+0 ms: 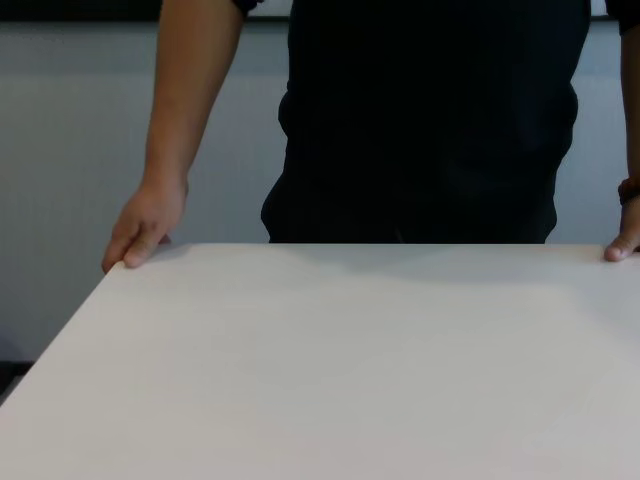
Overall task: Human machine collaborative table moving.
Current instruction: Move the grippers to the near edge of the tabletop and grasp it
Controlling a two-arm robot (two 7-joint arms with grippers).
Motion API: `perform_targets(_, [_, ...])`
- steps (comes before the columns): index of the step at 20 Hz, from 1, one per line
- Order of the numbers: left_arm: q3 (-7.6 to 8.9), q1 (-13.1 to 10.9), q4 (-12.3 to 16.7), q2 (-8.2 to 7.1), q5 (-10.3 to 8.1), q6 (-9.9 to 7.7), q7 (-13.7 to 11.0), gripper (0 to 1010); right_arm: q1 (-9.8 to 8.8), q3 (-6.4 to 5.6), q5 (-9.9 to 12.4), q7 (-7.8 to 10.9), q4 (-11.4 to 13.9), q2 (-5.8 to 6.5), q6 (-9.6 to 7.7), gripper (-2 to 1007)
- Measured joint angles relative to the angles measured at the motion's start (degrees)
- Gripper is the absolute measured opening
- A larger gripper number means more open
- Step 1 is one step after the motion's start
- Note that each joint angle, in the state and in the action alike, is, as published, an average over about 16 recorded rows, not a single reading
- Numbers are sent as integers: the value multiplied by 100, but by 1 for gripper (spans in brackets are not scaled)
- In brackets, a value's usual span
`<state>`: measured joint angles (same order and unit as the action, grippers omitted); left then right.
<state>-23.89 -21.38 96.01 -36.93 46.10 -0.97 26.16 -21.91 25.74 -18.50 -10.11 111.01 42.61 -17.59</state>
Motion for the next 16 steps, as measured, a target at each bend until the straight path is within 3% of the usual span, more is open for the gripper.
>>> perform_targets(9, [-167, 104, -102, 239, 415, -69, -24, 1001, 108, 85, -472, 74, -113, -28, -226, 999])
perform_targets(16, [-269, 196, -147, 425, 690, -143, -76, 1001, 206, 126, -787, 50, -262, -103, -234, 999])
